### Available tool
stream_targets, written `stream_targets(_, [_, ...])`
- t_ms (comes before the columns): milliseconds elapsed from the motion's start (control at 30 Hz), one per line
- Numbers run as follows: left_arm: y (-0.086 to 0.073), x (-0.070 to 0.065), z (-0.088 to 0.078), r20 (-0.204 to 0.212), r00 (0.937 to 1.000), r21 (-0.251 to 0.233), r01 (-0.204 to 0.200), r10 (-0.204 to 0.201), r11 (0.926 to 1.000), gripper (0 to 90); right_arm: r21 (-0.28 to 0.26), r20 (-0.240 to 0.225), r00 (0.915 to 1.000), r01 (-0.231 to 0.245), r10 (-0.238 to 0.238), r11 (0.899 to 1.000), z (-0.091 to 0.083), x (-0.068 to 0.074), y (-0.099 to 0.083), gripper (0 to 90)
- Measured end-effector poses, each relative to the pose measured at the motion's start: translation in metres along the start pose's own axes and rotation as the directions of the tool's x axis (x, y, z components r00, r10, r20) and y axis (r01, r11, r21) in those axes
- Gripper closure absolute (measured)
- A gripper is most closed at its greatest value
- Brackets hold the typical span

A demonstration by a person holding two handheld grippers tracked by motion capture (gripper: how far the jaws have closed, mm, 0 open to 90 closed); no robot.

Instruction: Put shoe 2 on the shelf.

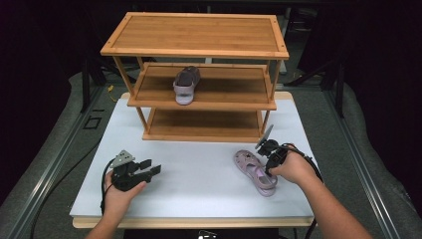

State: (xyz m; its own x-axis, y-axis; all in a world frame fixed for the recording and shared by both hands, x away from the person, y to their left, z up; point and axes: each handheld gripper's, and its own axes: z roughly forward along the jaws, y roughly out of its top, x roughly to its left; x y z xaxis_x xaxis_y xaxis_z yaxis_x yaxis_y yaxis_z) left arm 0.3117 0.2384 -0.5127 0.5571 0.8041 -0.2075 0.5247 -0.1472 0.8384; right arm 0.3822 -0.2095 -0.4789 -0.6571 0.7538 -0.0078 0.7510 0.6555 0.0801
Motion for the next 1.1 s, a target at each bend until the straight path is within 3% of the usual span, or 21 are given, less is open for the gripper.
stream_targets(133, [0.000,0.000,0.000,-0.001,1.0000,-0.001,-0.001,0.001,1.0000,48.9,0.027,-0.001,1.0000,-0.002,0.002,1.000,-0.001,0.000,0.002,81.9])
stream_targets(433, [0.000,0.001,0.000,-0.002,1.0000,0.001,0.000,0.000,1.0000,48.8,0.002,-0.002,0.9998,-0.021,0.021,1.000,0.001,0.000,0.001,81.7])
stream_targets(467, [0.000,0.001,0.000,-0.003,1.0000,0.000,0.000,0.000,1.0000,48.9,0.026,0.006,0.9999,-0.012,0.012,1.000,-0.001,0.001,0.002,81.7])
stream_targets(533, [0.000,0.001,0.000,-0.003,1.0000,0.000,0.002,-0.002,1.0000,48.9,-0.002,0.006,1.0000,0.002,-0.002,1.000,0.000,0.003,0.001,82.0])
stream_targets(833, [0.000,0.002,-0.001,-0.007,1.0000,0.001,0.003,-0.003,1.0000,48.9,-0.007,-0.002,1.0000,0.010,-0.010,1.000,-0.004,0.005,-0.002,82.8])
stream_targets(933, [0.000,0.002,-0.001,-0.007,1.0000,-0.001,0.004,-0.004,1.0000,49.0,-0.062,-0.012,0.9999,-0.011,0.010,0.998,-0.004,0.006,-0.006,83.0])
stream_targets(1100, [0.000,0.002,-0.001,-0.009,0.9999,-0.003,0.006,-0.006,1.0000,49.1,-0.106,-0.017,0.9998,-0.009,0.008,0.994,-0.008,0.007,-0.010,83.0])
